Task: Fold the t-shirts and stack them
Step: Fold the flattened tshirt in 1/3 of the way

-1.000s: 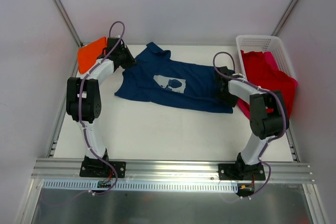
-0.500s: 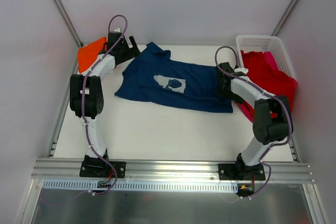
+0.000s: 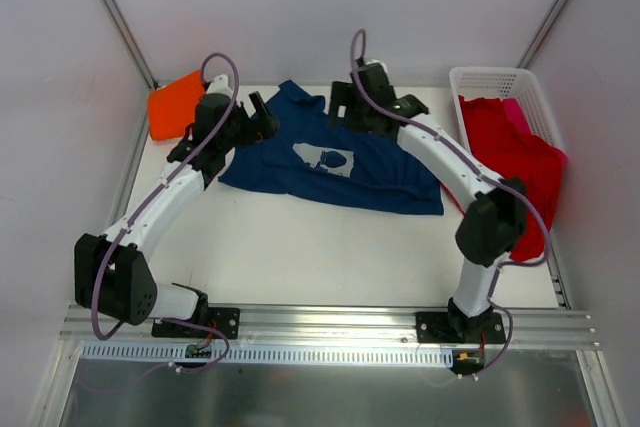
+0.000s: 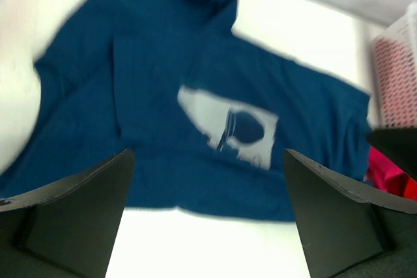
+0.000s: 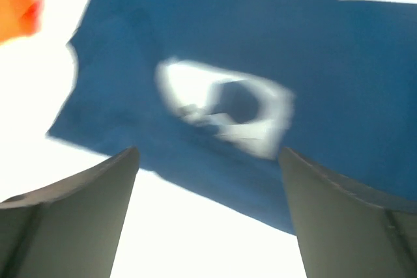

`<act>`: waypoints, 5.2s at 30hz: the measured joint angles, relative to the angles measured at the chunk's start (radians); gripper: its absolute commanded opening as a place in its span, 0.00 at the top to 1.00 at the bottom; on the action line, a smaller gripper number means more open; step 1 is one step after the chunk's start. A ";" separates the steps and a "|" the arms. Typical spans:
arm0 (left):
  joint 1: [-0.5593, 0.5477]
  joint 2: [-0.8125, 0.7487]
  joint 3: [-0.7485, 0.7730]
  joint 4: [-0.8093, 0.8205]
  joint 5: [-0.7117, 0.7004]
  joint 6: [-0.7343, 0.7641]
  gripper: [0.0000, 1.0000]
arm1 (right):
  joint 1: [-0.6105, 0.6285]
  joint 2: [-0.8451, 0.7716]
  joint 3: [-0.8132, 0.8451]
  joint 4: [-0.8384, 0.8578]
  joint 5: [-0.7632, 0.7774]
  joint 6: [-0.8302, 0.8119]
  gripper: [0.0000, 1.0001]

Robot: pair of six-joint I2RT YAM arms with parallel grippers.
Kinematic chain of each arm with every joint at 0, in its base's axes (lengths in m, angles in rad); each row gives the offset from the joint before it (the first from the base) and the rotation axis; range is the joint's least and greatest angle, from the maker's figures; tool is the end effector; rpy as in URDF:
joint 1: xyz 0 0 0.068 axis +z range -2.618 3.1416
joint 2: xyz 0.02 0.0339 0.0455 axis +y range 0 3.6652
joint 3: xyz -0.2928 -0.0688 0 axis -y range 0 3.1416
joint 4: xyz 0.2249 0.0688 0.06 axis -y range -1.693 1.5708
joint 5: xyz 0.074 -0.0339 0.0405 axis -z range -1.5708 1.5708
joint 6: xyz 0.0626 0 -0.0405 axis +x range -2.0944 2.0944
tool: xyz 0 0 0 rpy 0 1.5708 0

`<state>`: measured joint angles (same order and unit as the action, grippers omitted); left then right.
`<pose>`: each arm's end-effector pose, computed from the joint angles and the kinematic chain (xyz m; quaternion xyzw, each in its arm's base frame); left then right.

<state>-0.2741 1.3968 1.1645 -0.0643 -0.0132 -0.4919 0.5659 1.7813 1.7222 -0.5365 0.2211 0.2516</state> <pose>0.3204 -0.0892 0.3686 -0.0913 0.7986 -0.2174 0.5537 0.3628 0.2142 0.3707 -0.0864 0.8753 0.0956 0.4660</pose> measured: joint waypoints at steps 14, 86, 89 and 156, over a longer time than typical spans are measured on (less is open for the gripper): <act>-0.034 -0.298 -0.385 -0.044 -0.110 -0.071 0.04 | 0.125 0.592 0.310 0.022 -0.369 0.031 0.87; -0.047 -0.055 -0.410 0.062 -0.168 -0.095 0.06 | 0.071 0.323 0.098 0.255 -0.315 0.143 0.28; -0.047 0.022 -0.400 0.095 -0.159 -0.125 0.06 | 0.103 0.187 0.003 0.233 -0.307 0.116 0.28; -0.046 -0.256 -0.266 -0.217 -0.456 -0.084 0.01 | 0.101 -0.780 -0.767 -0.037 -0.053 0.114 0.20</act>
<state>-0.3199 1.1408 0.8982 -0.2817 -0.4690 -0.5758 0.6666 1.0012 0.9554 -0.5732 0.1677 0.3653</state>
